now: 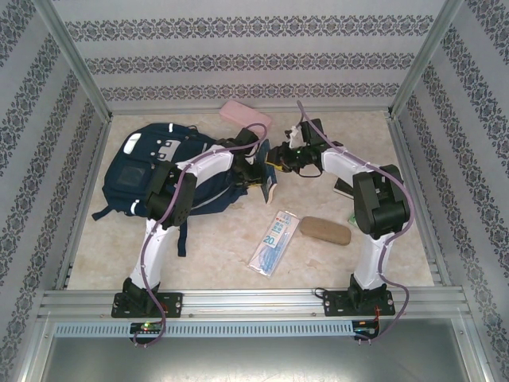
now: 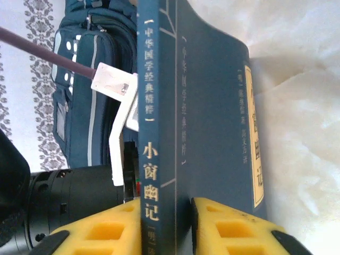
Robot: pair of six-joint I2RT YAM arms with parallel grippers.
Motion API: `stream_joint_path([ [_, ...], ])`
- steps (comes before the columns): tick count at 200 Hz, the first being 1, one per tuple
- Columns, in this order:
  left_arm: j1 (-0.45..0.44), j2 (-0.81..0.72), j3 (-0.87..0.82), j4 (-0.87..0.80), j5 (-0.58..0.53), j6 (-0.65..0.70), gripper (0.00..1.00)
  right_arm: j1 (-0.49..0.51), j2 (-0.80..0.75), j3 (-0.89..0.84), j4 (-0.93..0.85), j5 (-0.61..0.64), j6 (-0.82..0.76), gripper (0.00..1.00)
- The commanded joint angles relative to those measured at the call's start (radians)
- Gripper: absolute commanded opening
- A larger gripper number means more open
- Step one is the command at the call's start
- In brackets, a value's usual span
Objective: Pack the student bag
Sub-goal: Pick up the book from the center of the table.
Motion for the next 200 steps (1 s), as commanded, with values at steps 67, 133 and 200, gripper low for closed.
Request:
stream_joint_path([
  [67,0.011,0.013,0.007,-0.050,0.037,0.058,0.16,-0.019,0.010,0.073,-0.288,0.153,-0.150,0.10],
  [133,0.027,-0.117,0.066,-0.093,0.018,0.067,0.23,-0.051,-0.091,0.012,-0.213,0.155,-0.091,0.00],
  [200,0.088,-0.327,0.043,-0.281,-0.328,0.237,0.42,-0.062,-0.213,-0.071,-0.106,0.124,-0.004,0.00],
])
